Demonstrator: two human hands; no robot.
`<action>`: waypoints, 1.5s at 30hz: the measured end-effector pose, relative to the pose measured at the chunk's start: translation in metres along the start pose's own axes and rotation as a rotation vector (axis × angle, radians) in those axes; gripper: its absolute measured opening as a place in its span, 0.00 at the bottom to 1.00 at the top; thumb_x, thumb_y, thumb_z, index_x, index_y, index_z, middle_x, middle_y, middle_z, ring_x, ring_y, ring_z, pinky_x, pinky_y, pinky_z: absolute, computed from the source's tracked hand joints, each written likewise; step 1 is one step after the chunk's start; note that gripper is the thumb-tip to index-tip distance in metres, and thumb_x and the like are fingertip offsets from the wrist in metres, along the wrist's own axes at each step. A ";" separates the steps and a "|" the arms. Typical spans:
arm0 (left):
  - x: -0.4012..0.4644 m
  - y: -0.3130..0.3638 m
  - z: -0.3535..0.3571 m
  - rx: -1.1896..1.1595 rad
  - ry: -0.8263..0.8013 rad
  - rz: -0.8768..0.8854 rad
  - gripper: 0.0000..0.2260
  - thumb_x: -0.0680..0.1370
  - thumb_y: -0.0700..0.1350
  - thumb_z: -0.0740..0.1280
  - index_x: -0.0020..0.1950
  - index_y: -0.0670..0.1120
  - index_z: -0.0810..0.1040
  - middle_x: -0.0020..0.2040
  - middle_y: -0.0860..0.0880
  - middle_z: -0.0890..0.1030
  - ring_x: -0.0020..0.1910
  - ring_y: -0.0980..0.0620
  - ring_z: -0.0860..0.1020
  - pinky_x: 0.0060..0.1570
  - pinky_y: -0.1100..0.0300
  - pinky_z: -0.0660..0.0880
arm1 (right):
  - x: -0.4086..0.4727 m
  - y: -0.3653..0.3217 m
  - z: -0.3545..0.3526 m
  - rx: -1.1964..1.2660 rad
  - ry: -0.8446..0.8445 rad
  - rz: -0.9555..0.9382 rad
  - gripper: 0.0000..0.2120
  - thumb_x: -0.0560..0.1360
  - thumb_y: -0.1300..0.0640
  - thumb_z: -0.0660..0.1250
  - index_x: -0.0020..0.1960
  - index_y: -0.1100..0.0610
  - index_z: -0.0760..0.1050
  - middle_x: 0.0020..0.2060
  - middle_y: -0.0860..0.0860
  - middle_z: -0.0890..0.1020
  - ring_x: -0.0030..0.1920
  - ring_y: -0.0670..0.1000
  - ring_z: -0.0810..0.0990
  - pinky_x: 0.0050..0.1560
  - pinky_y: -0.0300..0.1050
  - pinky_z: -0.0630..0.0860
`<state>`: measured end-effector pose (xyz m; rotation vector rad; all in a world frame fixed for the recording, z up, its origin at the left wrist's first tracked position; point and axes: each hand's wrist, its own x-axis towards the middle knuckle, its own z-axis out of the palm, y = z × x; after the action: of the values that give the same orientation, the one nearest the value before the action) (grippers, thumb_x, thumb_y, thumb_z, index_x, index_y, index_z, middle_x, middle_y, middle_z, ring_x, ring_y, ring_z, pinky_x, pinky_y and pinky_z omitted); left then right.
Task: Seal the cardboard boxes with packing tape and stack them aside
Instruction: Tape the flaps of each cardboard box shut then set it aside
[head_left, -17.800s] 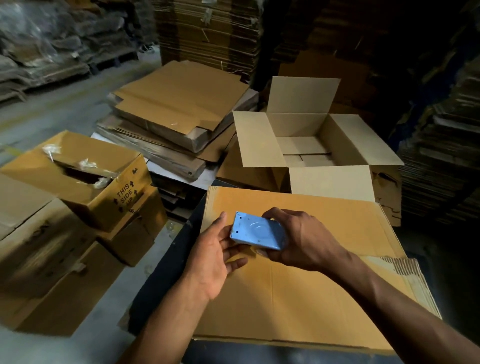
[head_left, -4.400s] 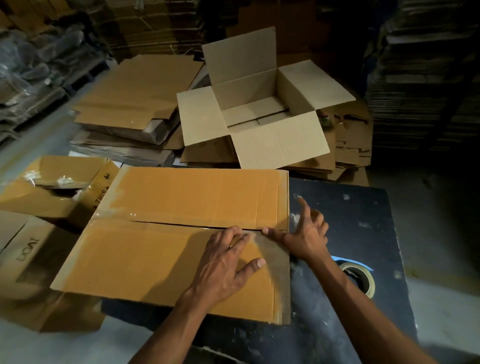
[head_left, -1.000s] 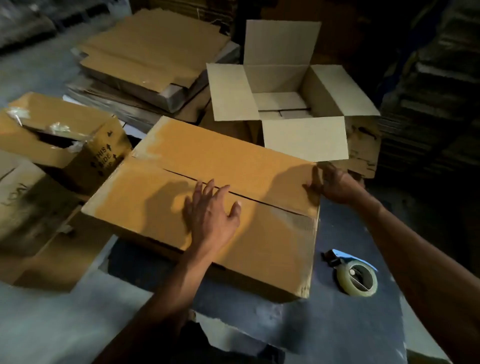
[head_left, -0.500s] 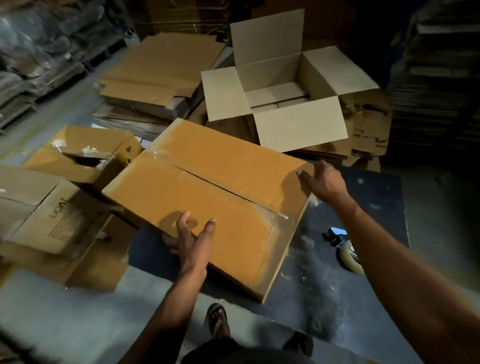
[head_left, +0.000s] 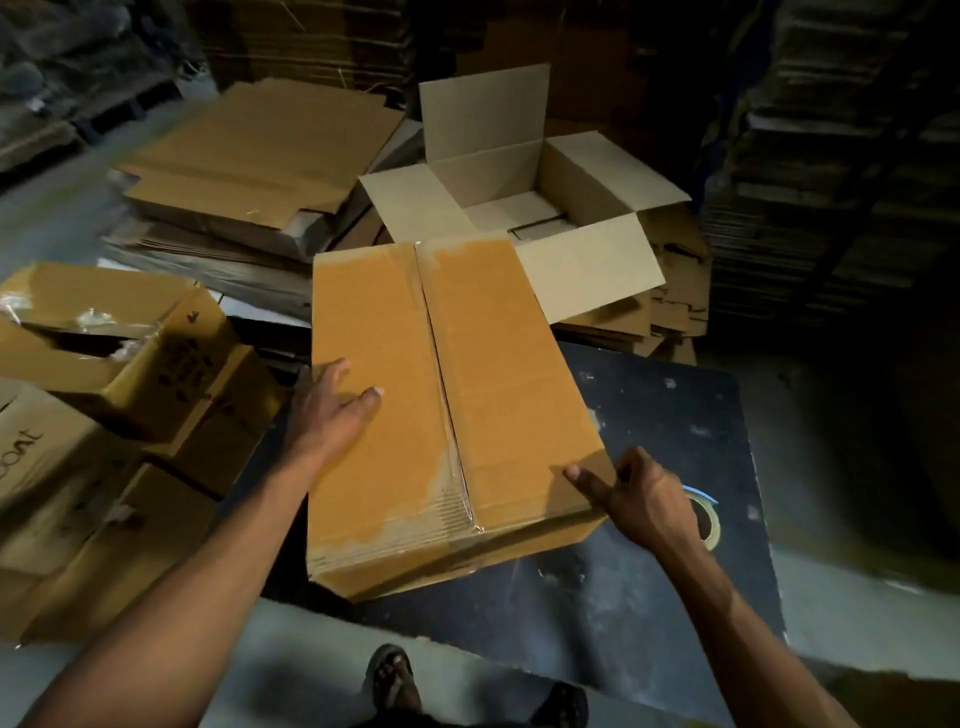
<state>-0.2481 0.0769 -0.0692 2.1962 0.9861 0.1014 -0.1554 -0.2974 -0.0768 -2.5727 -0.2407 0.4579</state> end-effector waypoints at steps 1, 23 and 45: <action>-0.005 0.006 0.005 0.135 0.029 0.032 0.35 0.78 0.65 0.68 0.82 0.56 0.61 0.84 0.45 0.52 0.81 0.38 0.56 0.75 0.40 0.63 | 0.004 0.003 -0.002 0.009 -0.029 -0.017 0.28 0.71 0.26 0.66 0.46 0.52 0.70 0.37 0.51 0.79 0.37 0.50 0.78 0.34 0.48 0.75; -0.197 0.002 0.137 0.675 0.165 0.475 0.28 0.83 0.53 0.53 0.81 0.42 0.65 0.82 0.45 0.63 0.82 0.45 0.58 0.77 0.33 0.57 | 0.105 0.165 -0.002 -0.324 -0.335 -0.009 0.28 0.78 0.54 0.69 0.77 0.54 0.70 0.70 0.59 0.77 0.68 0.62 0.76 0.65 0.49 0.72; -0.247 0.100 0.180 -0.575 -0.241 0.074 0.17 0.82 0.55 0.69 0.65 0.47 0.82 0.53 0.52 0.87 0.48 0.56 0.85 0.49 0.54 0.84 | -0.020 0.172 -0.040 0.225 -0.040 -0.297 0.13 0.80 0.52 0.70 0.61 0.49 0.70 0.49 0.44 0.82 0.43 0.40 0.80 0.46 0.43 0.76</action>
<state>-0.2983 -0.2401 -0.0876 1.6684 0.6397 0.1319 -0.1448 -0.4672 -0.1270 -2.2624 -0.5449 0.3998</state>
